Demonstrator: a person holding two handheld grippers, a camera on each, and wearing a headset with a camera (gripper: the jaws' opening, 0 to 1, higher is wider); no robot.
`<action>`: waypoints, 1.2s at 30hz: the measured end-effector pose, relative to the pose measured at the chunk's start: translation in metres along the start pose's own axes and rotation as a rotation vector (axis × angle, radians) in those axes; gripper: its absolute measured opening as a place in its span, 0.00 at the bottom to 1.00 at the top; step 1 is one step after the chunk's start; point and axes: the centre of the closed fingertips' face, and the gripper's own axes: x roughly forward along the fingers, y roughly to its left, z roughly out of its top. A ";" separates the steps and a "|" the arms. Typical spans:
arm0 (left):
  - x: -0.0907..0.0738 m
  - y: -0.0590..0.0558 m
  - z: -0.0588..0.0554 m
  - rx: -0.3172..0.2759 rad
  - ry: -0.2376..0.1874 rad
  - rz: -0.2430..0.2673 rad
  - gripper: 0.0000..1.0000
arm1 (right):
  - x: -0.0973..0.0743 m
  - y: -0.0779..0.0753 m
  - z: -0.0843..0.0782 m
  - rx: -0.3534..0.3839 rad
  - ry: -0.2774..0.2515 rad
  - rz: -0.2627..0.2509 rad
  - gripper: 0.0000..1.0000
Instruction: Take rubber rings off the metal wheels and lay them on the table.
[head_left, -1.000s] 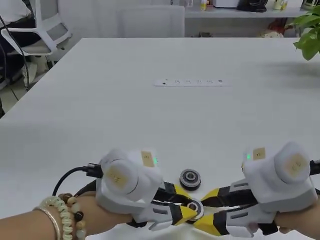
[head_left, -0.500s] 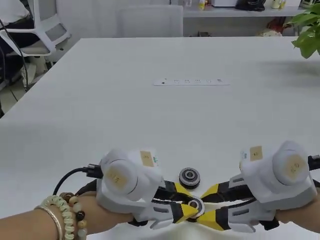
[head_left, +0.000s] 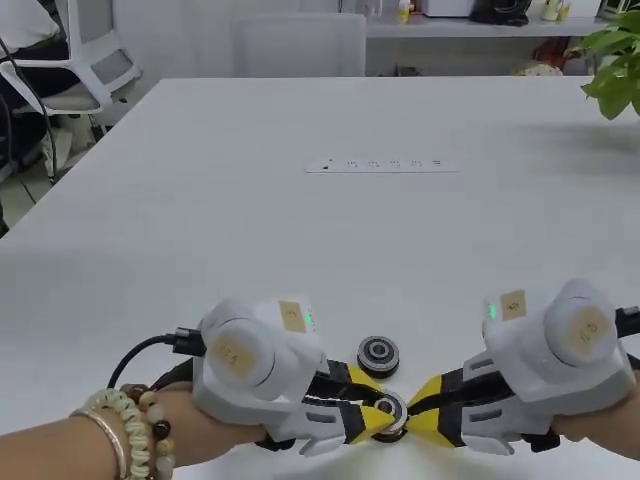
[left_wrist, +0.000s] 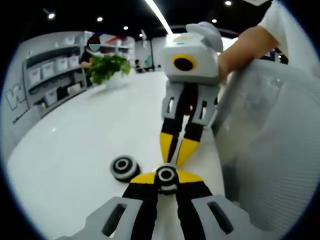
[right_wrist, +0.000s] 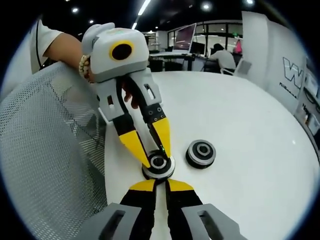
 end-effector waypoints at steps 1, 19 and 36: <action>0.000 0.000 0.000 0.000 0.000 0.000 0.14 | 0.000 0.000 0.000 -0.008 0.005 -0.004 0.04; 0.001 -0.001 0.000 0.003 0.000 -0.005 0.13 | -0.010 -0.009 0.005 0.529 -0.066 0.034 0.00; 0.001 -0.002 0.000 0.033 0.011 -0.006 0.13 | -0.014 0.002 0.018 0.696 -0.135 0.077 0.00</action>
